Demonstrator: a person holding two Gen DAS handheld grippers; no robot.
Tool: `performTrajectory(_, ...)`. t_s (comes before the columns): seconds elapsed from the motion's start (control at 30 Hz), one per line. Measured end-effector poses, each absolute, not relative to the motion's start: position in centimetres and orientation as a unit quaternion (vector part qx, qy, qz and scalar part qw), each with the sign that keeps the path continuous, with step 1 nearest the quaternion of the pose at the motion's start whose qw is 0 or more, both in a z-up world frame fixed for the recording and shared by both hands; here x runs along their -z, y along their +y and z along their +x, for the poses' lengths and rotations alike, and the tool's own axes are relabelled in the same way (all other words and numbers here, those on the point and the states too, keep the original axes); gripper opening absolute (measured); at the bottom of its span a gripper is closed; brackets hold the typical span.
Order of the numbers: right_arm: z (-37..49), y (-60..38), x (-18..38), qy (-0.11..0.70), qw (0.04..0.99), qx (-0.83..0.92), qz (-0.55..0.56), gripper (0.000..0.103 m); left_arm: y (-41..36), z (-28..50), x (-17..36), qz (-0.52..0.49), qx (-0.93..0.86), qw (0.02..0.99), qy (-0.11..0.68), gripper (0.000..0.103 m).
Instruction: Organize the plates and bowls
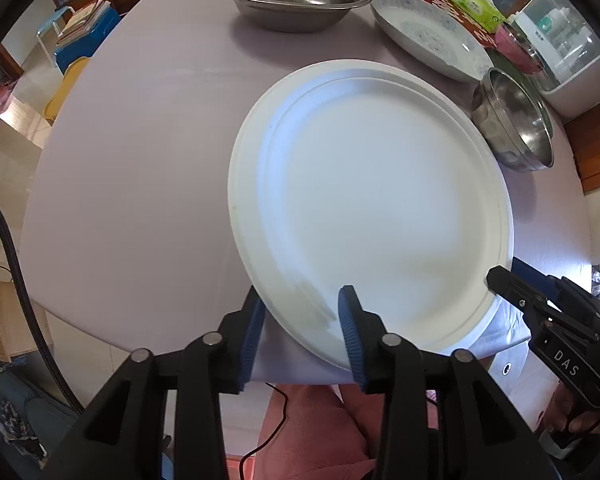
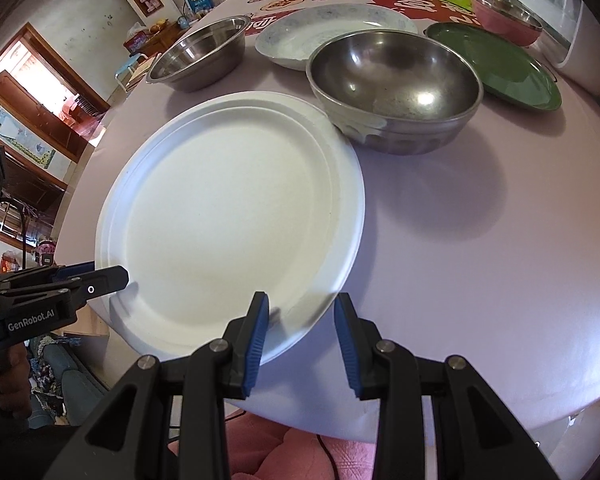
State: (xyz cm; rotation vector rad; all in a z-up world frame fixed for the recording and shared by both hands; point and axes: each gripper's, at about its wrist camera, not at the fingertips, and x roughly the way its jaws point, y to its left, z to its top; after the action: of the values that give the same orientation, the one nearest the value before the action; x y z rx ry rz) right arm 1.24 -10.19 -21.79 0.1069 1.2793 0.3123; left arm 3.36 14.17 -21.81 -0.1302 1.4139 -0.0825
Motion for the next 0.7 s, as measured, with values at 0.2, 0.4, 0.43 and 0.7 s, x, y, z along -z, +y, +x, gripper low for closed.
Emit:
performTrajectory(0.2,1.4,-10.2,21.6,0.593,0.790,-0.150,0.049,0.043,14.4,3.6,22.0,-0.072,0.038,0.758,0.647,0.043)
performTrajectory(0.4,1.6,-10.5,21.4,0.590,0.793,-0.145,0.051,0.051,14.6,3.6,21.5,-0.068,0.022,0.762,0.643,0.057)
performTrajectory(0.43,1.7,-10.6,21.3,0.589,0.793,-0.145,0.052,0.053,14.6,3.6,21.4,-0.067,0.020,0.764,0.642,0.060)
performTrajectory(0.7,1.3,-11.6,20.5,0.583,0.799,-0.137,0.049,0.059,14.9,3.6,19.5,-0.077,0.031,0.782,0.618,0.069)
